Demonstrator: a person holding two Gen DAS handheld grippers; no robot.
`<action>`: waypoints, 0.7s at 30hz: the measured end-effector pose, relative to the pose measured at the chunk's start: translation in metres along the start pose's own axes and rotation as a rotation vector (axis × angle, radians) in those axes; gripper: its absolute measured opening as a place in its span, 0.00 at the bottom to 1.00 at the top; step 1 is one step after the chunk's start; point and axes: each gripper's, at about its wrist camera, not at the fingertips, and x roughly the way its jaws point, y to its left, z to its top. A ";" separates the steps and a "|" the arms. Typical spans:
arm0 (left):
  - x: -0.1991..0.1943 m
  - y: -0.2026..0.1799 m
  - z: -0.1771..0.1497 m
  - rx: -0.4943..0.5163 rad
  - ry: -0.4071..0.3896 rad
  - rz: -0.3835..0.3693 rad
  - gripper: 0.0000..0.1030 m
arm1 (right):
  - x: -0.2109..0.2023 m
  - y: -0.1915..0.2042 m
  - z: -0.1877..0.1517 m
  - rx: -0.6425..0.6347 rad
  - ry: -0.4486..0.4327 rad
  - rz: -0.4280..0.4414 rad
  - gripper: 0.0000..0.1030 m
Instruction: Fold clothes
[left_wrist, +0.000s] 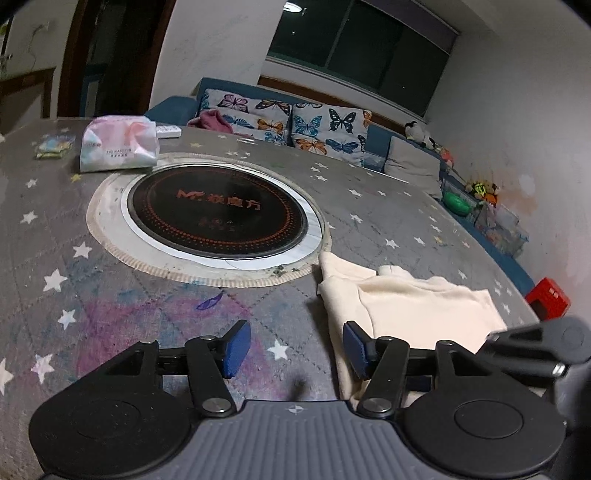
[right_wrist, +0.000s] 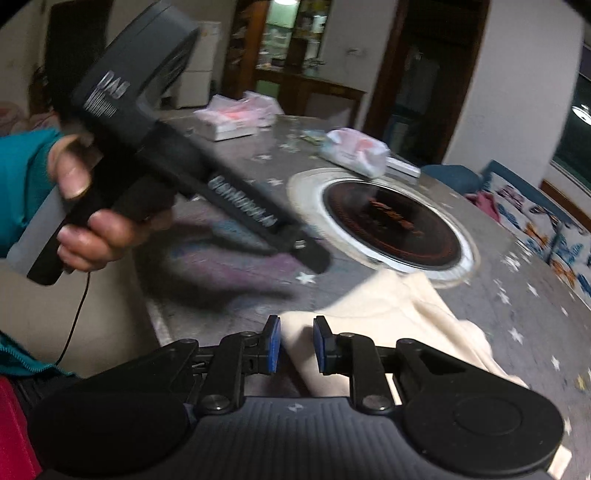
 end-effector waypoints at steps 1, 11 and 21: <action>0.001 0.001 0.001 -0.021 0.008 -0.007 0.61 | 0.003 0.002 0.000 -0.012 0.007 0.004 0.21; 0.021 0.001 0.007 -0.158 0.083 -0.048 0.73 | 0.014 0.016 0.000 -0.063 0.022 -0.042 0.13; 0.041 -0.002 0.014 -0.332 0.156 -0.124 0.71 | -0.015 -0.014 0.006 0.119 -0.082 -0.023 0.09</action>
